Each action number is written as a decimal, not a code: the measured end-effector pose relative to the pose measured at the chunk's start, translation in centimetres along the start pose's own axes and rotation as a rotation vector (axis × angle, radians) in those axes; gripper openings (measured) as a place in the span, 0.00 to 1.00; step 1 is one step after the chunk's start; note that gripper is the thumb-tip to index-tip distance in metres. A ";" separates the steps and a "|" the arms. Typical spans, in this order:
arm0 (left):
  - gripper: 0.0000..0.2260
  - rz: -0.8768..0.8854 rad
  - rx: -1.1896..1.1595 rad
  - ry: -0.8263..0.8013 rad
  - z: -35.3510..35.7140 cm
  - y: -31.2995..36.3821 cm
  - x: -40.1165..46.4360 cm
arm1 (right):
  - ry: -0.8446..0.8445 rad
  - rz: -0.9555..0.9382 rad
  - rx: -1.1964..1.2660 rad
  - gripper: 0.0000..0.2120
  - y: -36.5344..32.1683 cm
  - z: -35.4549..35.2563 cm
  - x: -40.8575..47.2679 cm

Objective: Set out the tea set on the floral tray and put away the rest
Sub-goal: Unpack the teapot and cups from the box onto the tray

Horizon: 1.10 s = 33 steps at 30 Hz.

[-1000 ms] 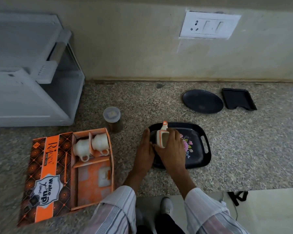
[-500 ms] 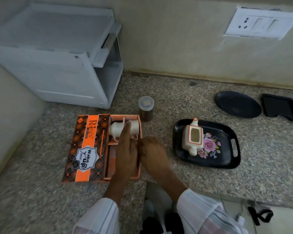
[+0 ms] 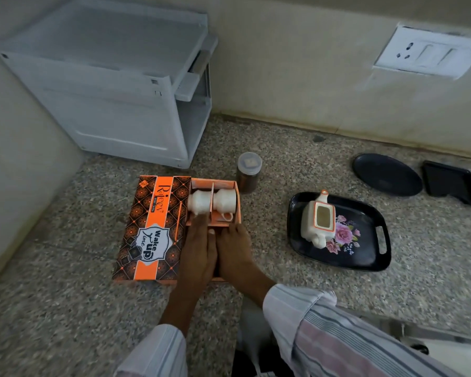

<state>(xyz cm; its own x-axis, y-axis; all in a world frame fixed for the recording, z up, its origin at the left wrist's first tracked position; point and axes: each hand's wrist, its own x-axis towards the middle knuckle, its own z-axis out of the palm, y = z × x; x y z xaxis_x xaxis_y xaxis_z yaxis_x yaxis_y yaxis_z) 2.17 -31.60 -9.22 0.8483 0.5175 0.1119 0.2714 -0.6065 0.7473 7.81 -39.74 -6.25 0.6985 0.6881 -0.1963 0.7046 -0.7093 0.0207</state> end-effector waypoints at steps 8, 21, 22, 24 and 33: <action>0.26 0.003 -0.122 0.044 -0.5 1.7 0.8 | 0.164 -0.072 0.268 0.25 2.0 -1.8 -1.2; 0.22 0.216 -0.110 -0.381 11.2 9.6 5.5 | 0.274 0.528 0.570 0.19 18.7 -3.6 -6.6; 0.22 0.182 -0.103 -0.434 12.5 9.9 5.9 | 0.239 0.549 0.563 0.21 19.8 -3.5 -6.5; 0.23 0.122 -0.108 -0.487 14.5 10.0 6.2 | 0.192 0.560 0.573 0.26 21.3 -3.2 -6.0; 0.29 0.104 -0.085 -0.501 16.4 9.4 6.0 | 0.079 0.452 0.490 0.38 24.8 -2.1 -5.5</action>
<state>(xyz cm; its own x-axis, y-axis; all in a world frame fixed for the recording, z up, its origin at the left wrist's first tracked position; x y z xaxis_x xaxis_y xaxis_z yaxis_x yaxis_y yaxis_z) 17.31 -44.11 -12.30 0.9880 0.0922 -0.1235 0.1541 -0.5775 0.8017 21.69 -60.81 -2.60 0.9318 0.3030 -0.1998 0.2155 -0.9048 -0.3674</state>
